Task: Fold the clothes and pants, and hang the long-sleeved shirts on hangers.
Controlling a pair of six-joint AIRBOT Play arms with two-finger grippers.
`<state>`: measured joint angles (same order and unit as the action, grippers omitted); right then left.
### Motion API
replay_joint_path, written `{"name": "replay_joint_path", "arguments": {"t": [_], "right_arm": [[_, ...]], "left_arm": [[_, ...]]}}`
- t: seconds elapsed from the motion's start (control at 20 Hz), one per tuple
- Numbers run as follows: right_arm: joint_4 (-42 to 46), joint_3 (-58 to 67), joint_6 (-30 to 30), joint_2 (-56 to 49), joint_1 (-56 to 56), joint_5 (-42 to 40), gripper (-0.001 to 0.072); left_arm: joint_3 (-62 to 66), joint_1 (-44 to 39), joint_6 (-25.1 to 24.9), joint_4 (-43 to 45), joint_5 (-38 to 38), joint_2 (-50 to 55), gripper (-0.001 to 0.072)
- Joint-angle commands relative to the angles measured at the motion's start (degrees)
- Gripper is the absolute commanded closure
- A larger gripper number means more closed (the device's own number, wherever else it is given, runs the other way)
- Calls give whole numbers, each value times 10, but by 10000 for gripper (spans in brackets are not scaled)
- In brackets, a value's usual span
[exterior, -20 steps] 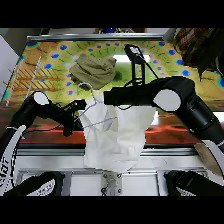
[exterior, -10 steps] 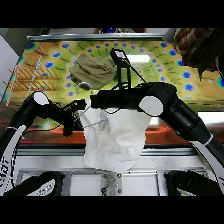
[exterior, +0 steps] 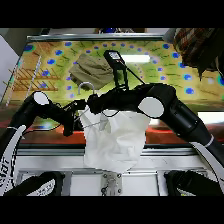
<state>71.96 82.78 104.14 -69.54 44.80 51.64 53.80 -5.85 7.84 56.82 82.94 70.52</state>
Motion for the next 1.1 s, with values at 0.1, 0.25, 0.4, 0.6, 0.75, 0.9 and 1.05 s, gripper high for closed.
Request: {"name": "replay_joint_path", "arguments": {"t": [0.1,0.25,0.4,0.6,0.75,0.9,1.05], "right_arm": [[5,9,-37,35,-14,100,190],[2,11,-54,39,-18,132,190],[0,12,-55,42,-21,132,190],[-47,16,-83,29,-21,123,196],[-110,16,-127,7,-11,83,196],[-116,22,-156,5,-7,79,197],[-36,50,-161,12,-8,128,197]], "left_arm": [[0,0,1,1,0,0,684],[0,0,1,1,0,0,684],[0,0,1,1,3,0,684],[0,0,1,1,6,0,684],[0,0,1,0,9,0,684],[0,0,1,1,10,0,684],[0,0,1,1,10,0,684]]}}
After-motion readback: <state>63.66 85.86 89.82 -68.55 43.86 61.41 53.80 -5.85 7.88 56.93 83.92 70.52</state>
